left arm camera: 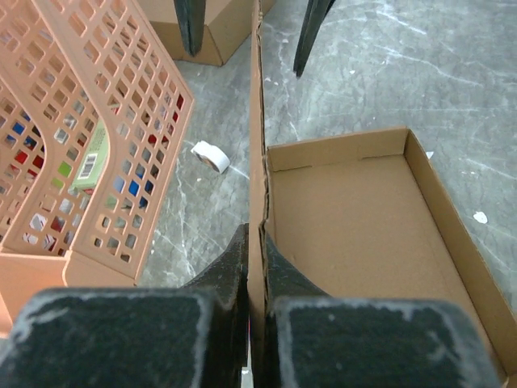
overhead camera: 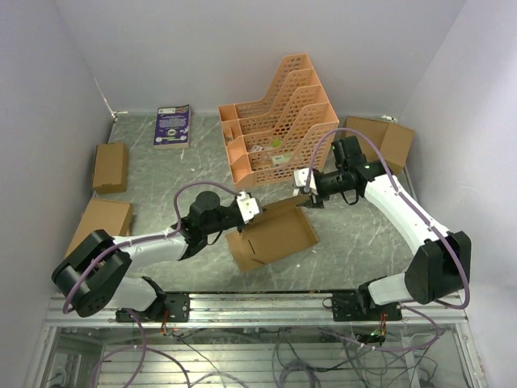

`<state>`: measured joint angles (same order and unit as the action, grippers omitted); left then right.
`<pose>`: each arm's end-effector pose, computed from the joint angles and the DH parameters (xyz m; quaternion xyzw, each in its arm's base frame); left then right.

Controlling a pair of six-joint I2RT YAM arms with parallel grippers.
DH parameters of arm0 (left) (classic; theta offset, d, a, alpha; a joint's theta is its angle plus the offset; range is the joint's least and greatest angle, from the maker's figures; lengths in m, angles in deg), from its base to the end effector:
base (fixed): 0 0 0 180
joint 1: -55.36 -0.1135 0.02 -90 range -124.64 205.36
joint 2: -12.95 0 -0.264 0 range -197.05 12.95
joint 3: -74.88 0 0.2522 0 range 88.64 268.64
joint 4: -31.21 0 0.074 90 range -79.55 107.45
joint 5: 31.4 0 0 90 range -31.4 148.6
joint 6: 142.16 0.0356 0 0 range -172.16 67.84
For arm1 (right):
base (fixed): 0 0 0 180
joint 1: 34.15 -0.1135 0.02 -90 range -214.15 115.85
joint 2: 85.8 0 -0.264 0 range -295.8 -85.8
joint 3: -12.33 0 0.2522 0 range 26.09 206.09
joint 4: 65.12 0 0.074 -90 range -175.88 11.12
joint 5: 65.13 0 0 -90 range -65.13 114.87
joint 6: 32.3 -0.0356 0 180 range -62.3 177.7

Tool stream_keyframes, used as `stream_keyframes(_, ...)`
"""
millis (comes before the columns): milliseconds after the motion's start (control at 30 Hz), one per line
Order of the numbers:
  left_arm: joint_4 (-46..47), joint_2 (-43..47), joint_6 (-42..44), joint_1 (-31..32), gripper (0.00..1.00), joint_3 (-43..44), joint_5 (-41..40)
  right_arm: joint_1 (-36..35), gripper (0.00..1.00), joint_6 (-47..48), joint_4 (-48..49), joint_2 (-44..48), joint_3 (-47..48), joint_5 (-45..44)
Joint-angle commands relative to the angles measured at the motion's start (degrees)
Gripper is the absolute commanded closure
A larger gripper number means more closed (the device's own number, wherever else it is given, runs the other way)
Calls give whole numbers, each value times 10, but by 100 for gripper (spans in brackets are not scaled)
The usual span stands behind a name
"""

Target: Fold the paper box

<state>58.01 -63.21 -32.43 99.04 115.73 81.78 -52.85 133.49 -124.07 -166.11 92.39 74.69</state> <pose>0.1843 -0.1954 0.2083 0.5016 0.5625 -0.2816 0.5939 0.2540 0.1147 0.2893 -0.7180 0.5115 0.2416 0.4056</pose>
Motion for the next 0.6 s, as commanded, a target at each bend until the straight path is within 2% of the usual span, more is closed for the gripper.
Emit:
stream_keyframes(0, 26, -4, 9, -6, 93, 29, 34, -17, 48, 6, 12, -14, 15, -55)
stream_keyframes(133, 17, -9, 9, -10, 93, 42, 43, -33, 66, 22, 1, -21, 24, -81)
stream_keyframes(333, 11, -21, 0, -14, 93, 53, 44, -39, 99, 42, -17, -12, 29, -87)
stream_keyframes(400, 15, -19, -16, -17, 91, 50, 28, -39, 100, 47, -18, -5, 27, -89)
stream_keyframes(467, 22, -9, -43, -20, 78, 42, 1, -38, 100, 52, -22, 0, 25, -91)
stream_keyframes(567, 33, 26, -113, -28, 54, 20, -69, -38, 100, 37, -19, 6, 26, -97)
